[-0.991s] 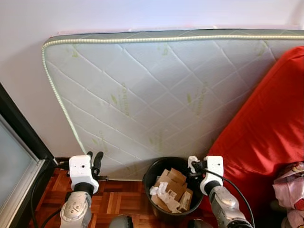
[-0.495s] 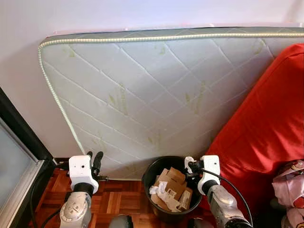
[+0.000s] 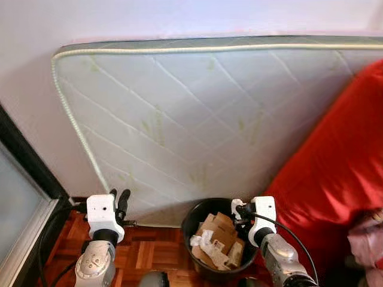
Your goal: Clean up the room
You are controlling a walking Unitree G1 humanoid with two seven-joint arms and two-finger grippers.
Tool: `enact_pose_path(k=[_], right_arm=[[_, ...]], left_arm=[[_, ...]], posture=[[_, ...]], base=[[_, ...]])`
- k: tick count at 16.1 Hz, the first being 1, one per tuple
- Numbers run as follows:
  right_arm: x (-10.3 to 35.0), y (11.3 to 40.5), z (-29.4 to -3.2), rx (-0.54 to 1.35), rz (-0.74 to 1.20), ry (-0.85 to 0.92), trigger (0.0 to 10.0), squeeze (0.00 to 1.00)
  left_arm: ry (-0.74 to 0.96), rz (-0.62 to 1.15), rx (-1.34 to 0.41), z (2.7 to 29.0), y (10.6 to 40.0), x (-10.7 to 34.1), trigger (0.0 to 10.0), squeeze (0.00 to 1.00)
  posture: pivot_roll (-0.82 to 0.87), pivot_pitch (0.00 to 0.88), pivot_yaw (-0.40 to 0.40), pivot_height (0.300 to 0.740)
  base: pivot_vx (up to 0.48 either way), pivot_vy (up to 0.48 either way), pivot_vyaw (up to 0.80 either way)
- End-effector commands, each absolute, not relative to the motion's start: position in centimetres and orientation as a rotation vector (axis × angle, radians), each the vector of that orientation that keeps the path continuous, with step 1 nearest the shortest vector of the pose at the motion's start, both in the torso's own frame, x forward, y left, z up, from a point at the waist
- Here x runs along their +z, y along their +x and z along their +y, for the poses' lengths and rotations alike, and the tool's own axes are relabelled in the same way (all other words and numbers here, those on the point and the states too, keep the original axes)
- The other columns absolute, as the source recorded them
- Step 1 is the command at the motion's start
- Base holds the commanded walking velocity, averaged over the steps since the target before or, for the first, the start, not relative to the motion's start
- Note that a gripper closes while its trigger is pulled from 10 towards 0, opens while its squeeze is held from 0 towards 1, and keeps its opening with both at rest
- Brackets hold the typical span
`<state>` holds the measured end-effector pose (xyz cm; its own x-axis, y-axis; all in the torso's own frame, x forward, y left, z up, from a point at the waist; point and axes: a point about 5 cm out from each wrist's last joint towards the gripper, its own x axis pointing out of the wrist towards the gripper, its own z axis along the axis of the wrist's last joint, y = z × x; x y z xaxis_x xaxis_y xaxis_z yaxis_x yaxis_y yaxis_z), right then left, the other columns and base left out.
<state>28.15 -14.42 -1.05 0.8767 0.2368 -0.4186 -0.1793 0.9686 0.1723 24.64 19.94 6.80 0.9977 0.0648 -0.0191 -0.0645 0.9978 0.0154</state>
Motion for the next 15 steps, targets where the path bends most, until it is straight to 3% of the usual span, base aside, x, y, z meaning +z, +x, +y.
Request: enact_pose_path(k=[1, 6, 15], right_arm=[[-0.8, 28.5, -14.0, 0.243, 0.457, 0.122, 10.0, 0.00], [-0.8, 28.5, -14.0, 0.246, 0.460, 0.123, 10.0, 0.00], [0.5, 30.0, -13.0, 0.280, 0.445, 0.142, 10.0, 0.00]], left_arm=[[0.009, 0.020, 0.061, 19.9, 24.5, 7.0, 10.0, 0.00], [0.009, 0.018, 0.062, 19.9, 24.5, 7.1, 10.0, 0.00], [0.001, 0.008, 0.051, 19.6, 24.6, 7.4, 10.0, 0.00]], posture=[[0.12, 0.000, 0.012, 0.625], [0.12, 0.000, 0.013, 0.625], [0.12, 0.000, 0.013, 0.625]], base=[[0.266, 0.000, 0.00], [0.270, 0.000, 0.00], [0.000, 0.000, 0.00]])
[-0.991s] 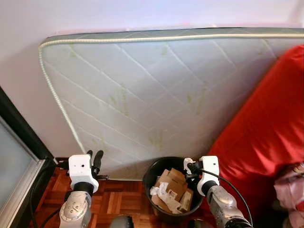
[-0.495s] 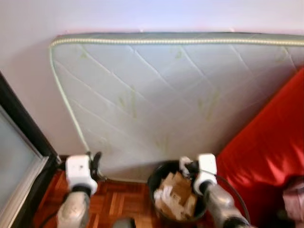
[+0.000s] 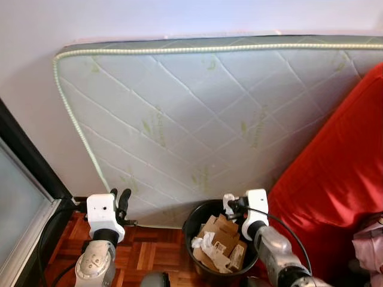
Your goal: Clean up the room
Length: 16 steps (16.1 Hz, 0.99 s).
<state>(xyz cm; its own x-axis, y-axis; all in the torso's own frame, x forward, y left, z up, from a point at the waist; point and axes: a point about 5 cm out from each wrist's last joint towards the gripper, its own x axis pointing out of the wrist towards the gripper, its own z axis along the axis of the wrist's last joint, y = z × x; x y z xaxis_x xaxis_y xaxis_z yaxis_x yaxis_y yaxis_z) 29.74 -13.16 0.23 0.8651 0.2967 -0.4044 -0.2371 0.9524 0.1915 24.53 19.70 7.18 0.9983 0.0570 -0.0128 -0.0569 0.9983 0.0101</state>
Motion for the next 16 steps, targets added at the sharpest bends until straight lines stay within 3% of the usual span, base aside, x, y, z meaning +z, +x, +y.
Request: enact_pose_path(k=[1, 7, 11, 16], right_arm=[[0.6, 30.2, -13.0, 0.280, 0.443, 0.142, 10.0, 0.00], [3.5, 33.1, -11.8, 0.273, 0.387, 0.151, 10.0, 0.00], [2.9, 32.7, -11.5, 0.271, 0.451, 0.125, 10.0, 0.00], [2.1, 32.1, -10.9, 0.287, 0.508, 0.125, 10.0, 0.00]], left_arm=[[0.001, 0.007, 0.051, 19.5, 24.6, 7.5, 10.0, 0.00], [0.021, -0.055, 0.050, 19.2, 25.1, 9.5, 10.0, 0.00], [0.020, -0.060, 0.050, 18.8, 24.5, 10.0, 10.0, 0.00], [0.004, -0.045, 0.062, 18.0, 21.6, 11.4, 10.0, 0.00]], posture=[[0.13, 0.000, 0.013, 0.625], [0.17, 0.056, -0.017, 0.625], [0.19, 0.122, -0.031, 0.625], [0.24, 0.262, -0.038, 0.625]], base=[[0.000, 0.000, 0.00], [0.000, 0.000, 0.00], [0.000, 0.000, 0.00], [0.000, 0.000, 0.00]])
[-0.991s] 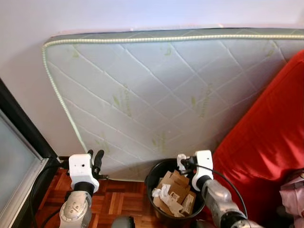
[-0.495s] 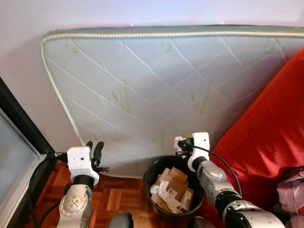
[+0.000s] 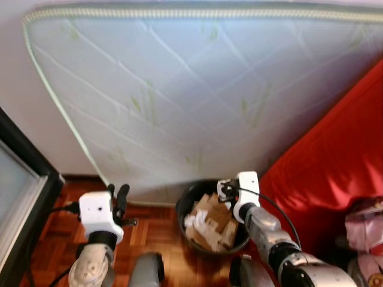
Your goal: Clean up the room
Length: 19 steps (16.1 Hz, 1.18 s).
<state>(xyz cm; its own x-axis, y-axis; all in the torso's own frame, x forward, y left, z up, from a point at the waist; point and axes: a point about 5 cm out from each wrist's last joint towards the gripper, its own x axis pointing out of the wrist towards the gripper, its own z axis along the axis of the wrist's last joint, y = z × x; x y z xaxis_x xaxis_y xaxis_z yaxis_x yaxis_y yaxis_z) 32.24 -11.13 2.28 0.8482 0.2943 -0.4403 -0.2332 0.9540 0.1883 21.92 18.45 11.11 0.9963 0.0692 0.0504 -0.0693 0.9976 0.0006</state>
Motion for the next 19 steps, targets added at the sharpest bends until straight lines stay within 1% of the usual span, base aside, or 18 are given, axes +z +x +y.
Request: enact_pose_path(k=[1, 6, 8, 11, 14, 15, 16, 19], right_arm=[[2.0, 32.1, -10.8, 0.291, 0.509, 0.125, 10.0, 0.00], [2.1, 31.8, -8.4, 0.360, 0.522, 0.130, 10.0, 0.00], [2.4, 31.9, -7.5, 0.378, 0.510, 0.152, 10.0, 0.00], [2.2, 31.6, -7.0, 0.387, 0.518, 0.146, 10.0, 0.00], [2.0, 31.4, -6.9, 0.390, 0.527, 0.146, 10.0, 0.00], [2.0, 31.4, -6.9, 0.393, 0.526, 0.150, 10.0, 0.53], [2.0, 31.4, -6.9, 0.393, 0.526, 0.152, 10.0, 1.00], [2.0, 31.3, -6.9, 0.397, 0.528, 0.164, 10.0, 1.00]], left_arm=[[0.003, -0.046, 0.062, 17.9, 21.3, 11.5, 10.0, 0.00], [-0.014, -0.020, 0.076, 17.3, 19.7, 12.7, 10.0, 0.00], [-0.021, 0.000, 0.079, 17.0, 18.9, 12.8, 10.0, 0.00], [-0.025, 0.022, 0.088, 16.9, 18.0, 13.1, 10.0, 0.00], [-0.024, 0.036, 0.091, 16.9, 17.8, 13.2, 10.0, 0.00], [-0.023, 0.040, 0.091, 16.9, 17.7, 13.2, 10.0, 0.00], [-0.024, 0.044, 0.091, 16.9, 17.7, 13.2, 10.0, 0.00], [-0.022, 0.052, 0.092, 16.9, 17.6, 13.3, 10.0, 0.00]], posture=[[0.24, 0.274, -0.038, 0.625], [0.27, 0.360, -0.042, 0.625], [0.28, 0.381, -0.041, 0.625], [0.30, 0.407, -0.038, 0.625], [0.30, 0.413, -0.038, 0.625], [0.30, 0.417, -0.038, 0.625], [0.30, 0.417, -0.038, 0.625], [0.30, 0.418, -0.036, 0.625]], base=[[0.000, 0.000, 0.00], [0.000, 0.000, 0.00], [0.000, 0.000, 0.00], [0.000, 0.000, 0.00], [0.000, 0.000, 0.00], [0.000, 0.000, 0.00], [0.000, 0.000, 0.00], [0.000, 0.000, 0.00]])
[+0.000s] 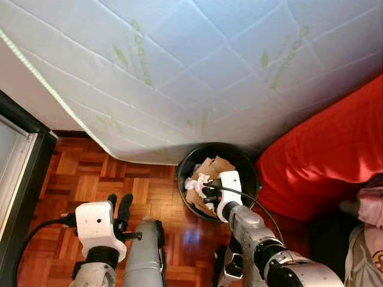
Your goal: Clean up the room
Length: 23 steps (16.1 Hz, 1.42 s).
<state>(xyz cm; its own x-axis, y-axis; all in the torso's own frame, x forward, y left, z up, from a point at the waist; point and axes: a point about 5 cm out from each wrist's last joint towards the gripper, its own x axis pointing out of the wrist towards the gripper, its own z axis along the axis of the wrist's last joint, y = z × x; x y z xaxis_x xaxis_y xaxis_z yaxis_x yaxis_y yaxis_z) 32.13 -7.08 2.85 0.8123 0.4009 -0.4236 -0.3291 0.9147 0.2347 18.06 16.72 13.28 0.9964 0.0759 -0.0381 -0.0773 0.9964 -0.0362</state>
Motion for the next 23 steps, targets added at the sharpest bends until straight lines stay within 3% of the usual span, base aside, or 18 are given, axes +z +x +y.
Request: enact_pose_path(k=[1, 14, 17, 19, 22, 23], right_arm=[[1.98, 31.35, -6.85, 0.399, 0.526, 0.166, 10.0, 1.00], [1.93, 31.17, -6.41, 0.442, 0.533, 0.146, 10.0, 1.00], [1.61, 31.09, -6.65, 0.421, 0.563, 0.069, 10.0, 1.00], [1.30, 30.84, -6.59, 0.397, 0.598, 0.140, 10.0, 1.00], [1.96, 31.36, -6.69, 0.428, 0.526, 0.011, 10.0, 1.00], [1.51, 31.14, -6.86, 0.401, 0.583, 0.028, 10.0, 1.00]], left_arm=[[-0.022, 0.055, 0.092, 16.94, 17.54, 13.27, 10.0, 0.00], [-0.018, 0.061, 0.090, 16.98, 17.55, 13.21, 10.0, 0.00], [-0.017, 0.061, 0.088, 17.02, 17.55, 13.25, 10.0, 0.00], [-0.017, 0.060, 0.088, 17.01, 17.57, 13.27, 10.0, 0.00], [-0.015, 0.059, 0.088, 17.05, 17.65, 13.31, 10.0, 0.00], [-0.015, 0.058, 0.088, 17.03, 17.63, 13.32, 10.0, 0.00]], posture=[[0.30, 0.418, -0.035, 0.625], [0.30, 0.424, -0.032, 0.625], [0.30, 0.426, -0.030, 0.625], [0.30, 0.426, -0.030, 0.625], [0.30, 0.426, -0.030, 0.625], [0.31, 0.426, -0.026, 0.625]], base=[[0.000, 0.000, 0.00], [0.000, 0.000, 0.00], [0.000, 0.000, 0.00], [0.000, 0.000, 0.00], [0.000, 0.000, 0.00], [0.000, 0.000, 0.00]])
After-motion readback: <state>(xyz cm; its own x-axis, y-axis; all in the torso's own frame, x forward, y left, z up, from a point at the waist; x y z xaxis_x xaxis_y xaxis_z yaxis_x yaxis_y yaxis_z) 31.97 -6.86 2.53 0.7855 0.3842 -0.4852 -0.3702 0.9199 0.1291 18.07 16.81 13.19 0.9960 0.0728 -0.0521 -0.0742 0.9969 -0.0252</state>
